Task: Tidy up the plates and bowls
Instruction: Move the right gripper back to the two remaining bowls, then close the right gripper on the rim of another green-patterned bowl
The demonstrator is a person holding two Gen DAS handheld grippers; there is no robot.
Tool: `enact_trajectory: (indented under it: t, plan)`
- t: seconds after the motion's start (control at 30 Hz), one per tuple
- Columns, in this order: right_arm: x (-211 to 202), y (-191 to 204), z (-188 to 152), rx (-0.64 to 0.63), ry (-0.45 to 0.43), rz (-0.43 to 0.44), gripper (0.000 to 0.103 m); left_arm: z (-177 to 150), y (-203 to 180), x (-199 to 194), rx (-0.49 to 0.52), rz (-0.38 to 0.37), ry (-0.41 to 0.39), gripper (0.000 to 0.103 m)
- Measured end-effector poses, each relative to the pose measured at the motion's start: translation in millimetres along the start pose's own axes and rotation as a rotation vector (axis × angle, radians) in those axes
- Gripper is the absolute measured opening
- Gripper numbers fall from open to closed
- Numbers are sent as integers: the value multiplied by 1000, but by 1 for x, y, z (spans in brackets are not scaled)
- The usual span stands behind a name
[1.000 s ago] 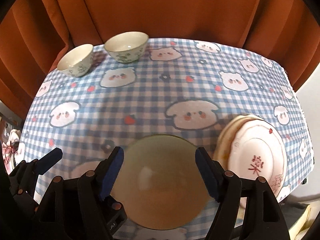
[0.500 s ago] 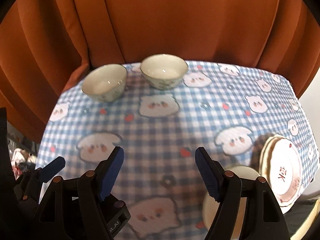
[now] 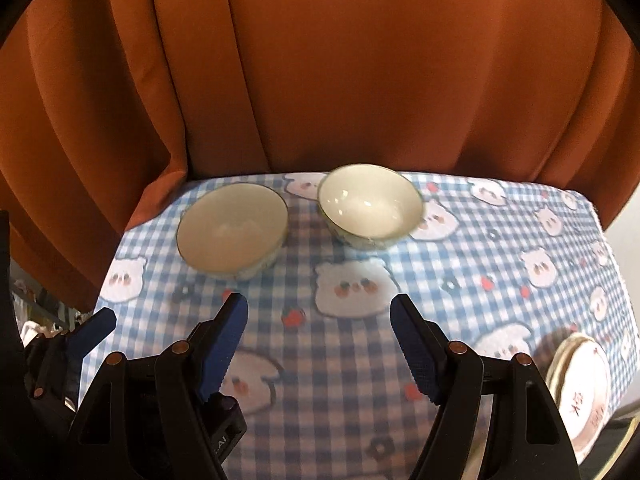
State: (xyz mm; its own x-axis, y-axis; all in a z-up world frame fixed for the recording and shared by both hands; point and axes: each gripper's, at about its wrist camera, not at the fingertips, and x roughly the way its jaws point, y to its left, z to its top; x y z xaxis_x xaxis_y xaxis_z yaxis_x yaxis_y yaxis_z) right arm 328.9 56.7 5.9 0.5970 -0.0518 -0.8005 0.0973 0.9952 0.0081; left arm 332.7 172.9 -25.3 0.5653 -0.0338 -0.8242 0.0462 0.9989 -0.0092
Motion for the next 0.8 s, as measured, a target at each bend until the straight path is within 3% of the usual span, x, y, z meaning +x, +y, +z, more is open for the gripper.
enact_trajectory:
  t: [0.33,0.4,0.5,0.57,0.8]
  plan:
    - [68,11,44,2,34,88,77,40,11,55,-19,47,-5,68]
    - [80,14,48,5,45,102,72,46,12,65,-22,54,7,67]
    - [99,17,55,18,61,127,66,53,13,81,-27,56,23,53]
    - [108,20,58,11,68,126,58,58,14,91,-23,57,32,49]
    - [135,25,66,19,96,143,53,65,14,108,-9,61,41,37]
